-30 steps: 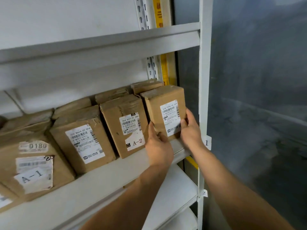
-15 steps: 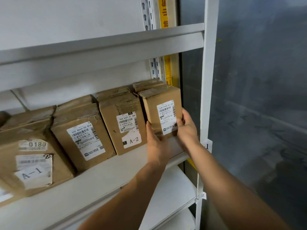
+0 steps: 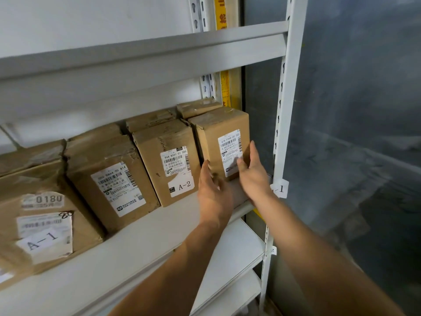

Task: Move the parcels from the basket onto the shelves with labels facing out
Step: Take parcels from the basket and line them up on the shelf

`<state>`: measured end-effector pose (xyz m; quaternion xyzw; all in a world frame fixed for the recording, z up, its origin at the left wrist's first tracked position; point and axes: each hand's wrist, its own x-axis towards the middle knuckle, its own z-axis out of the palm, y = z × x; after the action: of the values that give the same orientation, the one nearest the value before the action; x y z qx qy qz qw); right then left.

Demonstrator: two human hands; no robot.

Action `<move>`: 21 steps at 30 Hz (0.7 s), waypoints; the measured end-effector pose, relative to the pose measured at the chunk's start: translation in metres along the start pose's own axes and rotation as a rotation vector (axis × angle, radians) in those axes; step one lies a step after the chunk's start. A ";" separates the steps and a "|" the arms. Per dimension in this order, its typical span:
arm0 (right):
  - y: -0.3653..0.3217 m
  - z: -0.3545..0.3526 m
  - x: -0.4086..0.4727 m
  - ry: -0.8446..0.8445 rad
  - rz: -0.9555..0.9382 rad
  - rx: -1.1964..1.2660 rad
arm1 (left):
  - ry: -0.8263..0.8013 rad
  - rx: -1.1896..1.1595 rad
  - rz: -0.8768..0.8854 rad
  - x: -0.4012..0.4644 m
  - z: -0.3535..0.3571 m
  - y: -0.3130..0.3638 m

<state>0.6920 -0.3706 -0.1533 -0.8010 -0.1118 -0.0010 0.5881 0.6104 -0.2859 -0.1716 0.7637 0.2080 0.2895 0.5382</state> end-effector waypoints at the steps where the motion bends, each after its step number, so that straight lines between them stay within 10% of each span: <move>1: -0.001 0.001 -0.006 0.008 -0.013 0.009 | -0.010 0.018 0.029 -0.003 -0.003 -0.002; 21: 0.027 -0.011 -0.299 0.309 0.051 -0.302 | -0.585 0.113 0.336 -0.140 -0.129 -0.050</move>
<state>0.4071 -0.4422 -0.2154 -0.8728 0.0014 -0.1256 0.4716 0.4199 -0.2663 -0.2166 0.8666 -0.0682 0.1307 0.4767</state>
